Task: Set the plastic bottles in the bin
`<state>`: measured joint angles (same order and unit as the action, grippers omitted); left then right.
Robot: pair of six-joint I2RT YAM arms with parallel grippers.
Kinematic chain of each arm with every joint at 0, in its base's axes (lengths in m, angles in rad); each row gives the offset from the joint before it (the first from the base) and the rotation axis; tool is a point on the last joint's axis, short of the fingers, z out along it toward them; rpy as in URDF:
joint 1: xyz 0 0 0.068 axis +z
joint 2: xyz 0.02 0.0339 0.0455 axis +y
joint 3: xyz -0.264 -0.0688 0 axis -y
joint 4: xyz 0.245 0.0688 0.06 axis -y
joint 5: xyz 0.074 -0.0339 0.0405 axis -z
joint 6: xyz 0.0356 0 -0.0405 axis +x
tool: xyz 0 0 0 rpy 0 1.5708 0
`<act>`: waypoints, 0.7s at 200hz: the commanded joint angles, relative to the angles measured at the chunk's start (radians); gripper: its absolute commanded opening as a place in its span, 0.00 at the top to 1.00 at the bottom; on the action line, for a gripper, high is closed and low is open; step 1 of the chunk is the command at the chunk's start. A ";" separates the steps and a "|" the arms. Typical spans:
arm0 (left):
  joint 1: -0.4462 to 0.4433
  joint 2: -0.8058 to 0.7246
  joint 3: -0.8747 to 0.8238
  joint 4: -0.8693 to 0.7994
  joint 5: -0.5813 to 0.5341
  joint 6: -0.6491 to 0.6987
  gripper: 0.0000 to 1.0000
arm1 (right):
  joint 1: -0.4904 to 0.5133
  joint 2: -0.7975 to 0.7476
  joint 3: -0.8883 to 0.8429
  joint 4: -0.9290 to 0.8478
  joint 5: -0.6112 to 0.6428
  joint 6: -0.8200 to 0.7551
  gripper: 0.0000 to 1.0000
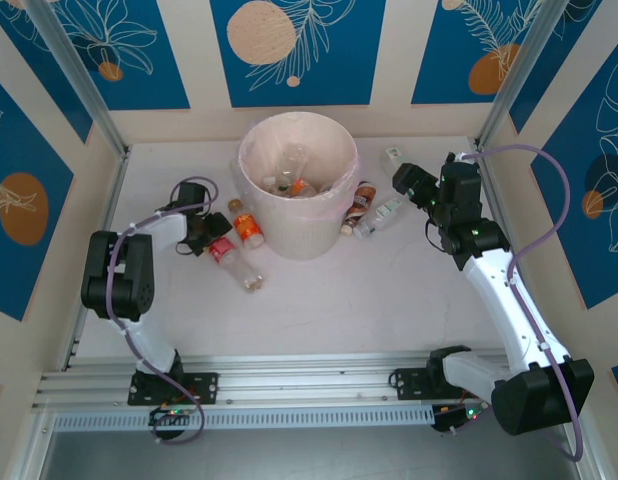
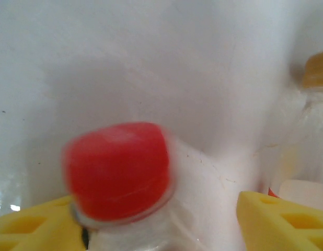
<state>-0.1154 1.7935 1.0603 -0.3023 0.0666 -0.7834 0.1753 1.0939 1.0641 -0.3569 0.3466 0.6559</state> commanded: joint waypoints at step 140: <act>-0.013 -0.313 -0.073 0.088 -0.120 0.116 0.63 | -0.008 -0.035 0.004 -0.003 0.002 0.002 0.00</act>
<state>-0.1207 1.6035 1.0100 -0.2401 0.0200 -0.7151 0.1753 1.0882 1.0641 -0.3614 0.3473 0.6552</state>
